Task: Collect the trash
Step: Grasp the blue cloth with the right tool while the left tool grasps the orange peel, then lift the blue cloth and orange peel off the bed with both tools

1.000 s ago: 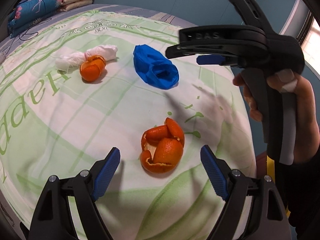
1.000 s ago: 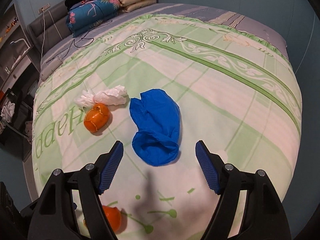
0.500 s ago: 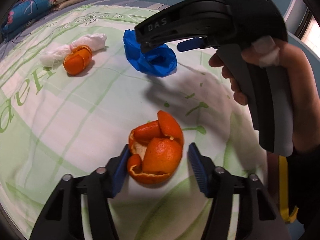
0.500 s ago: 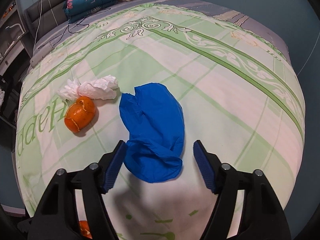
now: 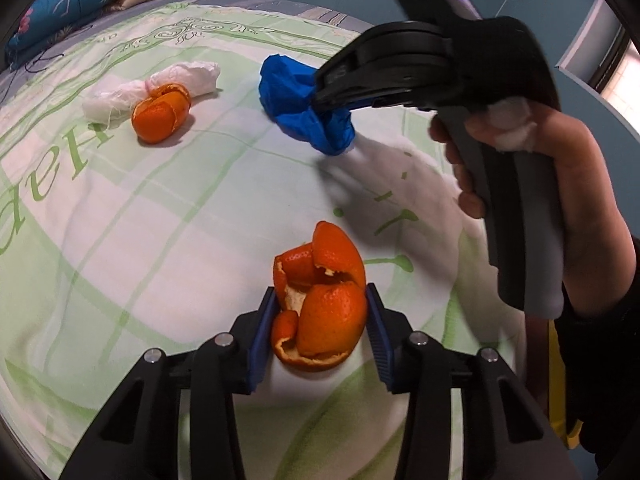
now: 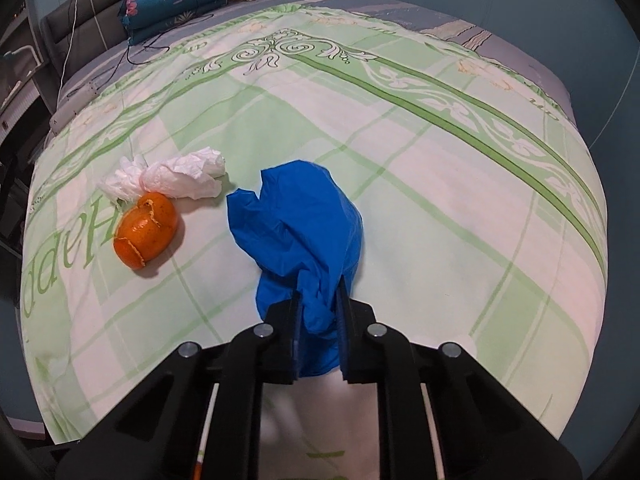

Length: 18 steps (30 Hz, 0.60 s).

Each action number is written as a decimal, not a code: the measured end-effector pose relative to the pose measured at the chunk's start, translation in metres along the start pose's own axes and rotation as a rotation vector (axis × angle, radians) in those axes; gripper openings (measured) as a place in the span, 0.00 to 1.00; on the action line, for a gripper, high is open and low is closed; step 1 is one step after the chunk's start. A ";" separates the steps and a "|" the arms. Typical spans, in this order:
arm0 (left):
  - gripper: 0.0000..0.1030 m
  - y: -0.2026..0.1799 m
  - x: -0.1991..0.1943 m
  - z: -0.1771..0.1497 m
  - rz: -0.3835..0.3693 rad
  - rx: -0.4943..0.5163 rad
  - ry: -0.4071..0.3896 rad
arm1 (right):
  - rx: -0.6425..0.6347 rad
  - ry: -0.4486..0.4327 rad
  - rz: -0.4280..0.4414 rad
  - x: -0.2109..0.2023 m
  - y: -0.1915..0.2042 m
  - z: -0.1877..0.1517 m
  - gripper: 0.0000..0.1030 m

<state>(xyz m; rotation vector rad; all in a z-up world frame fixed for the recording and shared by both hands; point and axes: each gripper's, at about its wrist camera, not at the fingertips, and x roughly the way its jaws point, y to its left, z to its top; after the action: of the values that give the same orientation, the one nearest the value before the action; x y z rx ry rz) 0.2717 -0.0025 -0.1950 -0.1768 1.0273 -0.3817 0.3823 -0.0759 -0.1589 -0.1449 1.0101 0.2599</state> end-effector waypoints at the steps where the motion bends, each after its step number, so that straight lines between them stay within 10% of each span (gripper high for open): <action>1: 0.38 0.000 -0.001 0.000 -0.002 -0.003 -0.001 | 0.002 -0.005 -0.001 -0.003 -0.001 0.000 0.10; 18: 0.35 0.003 -0.039 0.005 -0.020 -0.045 -0.076 | 0.044 -0.119 0.038 -0.086 -0.011 -0.013 0.04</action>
<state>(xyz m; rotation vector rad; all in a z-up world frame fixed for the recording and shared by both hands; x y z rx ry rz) 0.2587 0.0153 -0.1628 -0.2403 0.9600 -0.3674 0.3312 -0.1021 -0.0931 -0.0697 0.9008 0.2774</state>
